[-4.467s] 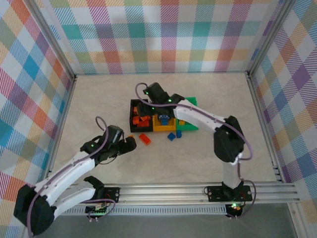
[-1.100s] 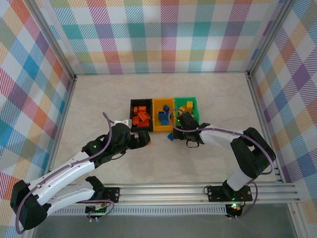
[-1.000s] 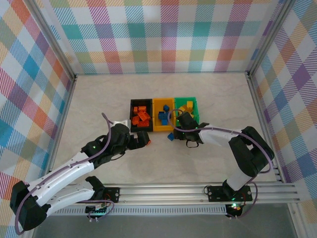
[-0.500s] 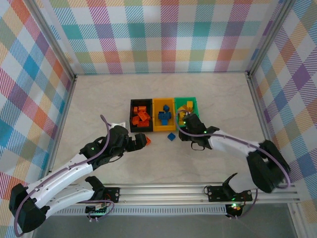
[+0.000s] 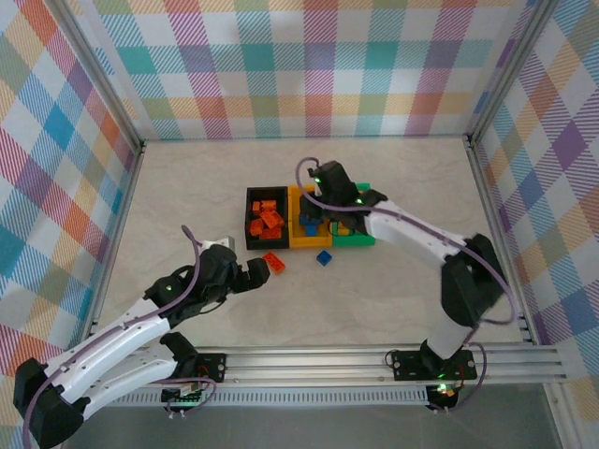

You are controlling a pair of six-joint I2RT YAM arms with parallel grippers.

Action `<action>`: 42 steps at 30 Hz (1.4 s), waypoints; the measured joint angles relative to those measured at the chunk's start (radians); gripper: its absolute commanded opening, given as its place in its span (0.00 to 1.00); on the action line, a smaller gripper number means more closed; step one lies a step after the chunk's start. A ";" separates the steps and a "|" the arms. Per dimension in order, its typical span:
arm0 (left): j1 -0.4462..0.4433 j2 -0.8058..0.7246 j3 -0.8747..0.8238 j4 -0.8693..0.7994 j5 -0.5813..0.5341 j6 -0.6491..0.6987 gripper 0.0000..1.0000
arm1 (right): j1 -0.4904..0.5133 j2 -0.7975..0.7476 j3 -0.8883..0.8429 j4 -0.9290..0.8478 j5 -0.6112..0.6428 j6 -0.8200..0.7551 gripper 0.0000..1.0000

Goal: Sort the legos into containers by color

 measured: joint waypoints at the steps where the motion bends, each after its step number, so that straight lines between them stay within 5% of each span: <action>1: 0.002 -0.011 -0.001 -0.002 0.000 -0.003 1.00 | -0.003 0.048 0.041 -0.006 0.010 -0.002 0.25; 6: 0.002 -0.053 -0.012 -0.025 0.000 -0.016 1.00 | -0.013 0.209 0.174 -0.055 0.048 -0.007 0.30; 9: 0.002 -0.064 -0.021 -0.037 0.000 -0.022 1.00 | -0.018 0.255 0.224 -0.082 0.060 -0.011 0.50; 12: 0.002 -0.068 -0.024 -0.048 0.000 -0.022 1.00 | -0.020 0.258 0.233 -0.089 0.065 -0.007 0.64; 19: 0.006 -0.069 -0.024 -0.048 0.001 -0.022 1.00 | -0.013 0.142 0.108 -0.065 0.066 -0.006 0.77; 29: 0.017 -0.080 -0.049 -0.043 0.002 -0.022 1.00 | 0.119 -0.229 -0.378 0.067 0.105 0.072 0.82; 42: 0.028 -0.081 -0.067 -0.044 0.008 -0.025 1.00 | 0.137 -0.061 -0.512 0.202 0.154 0.103 0.81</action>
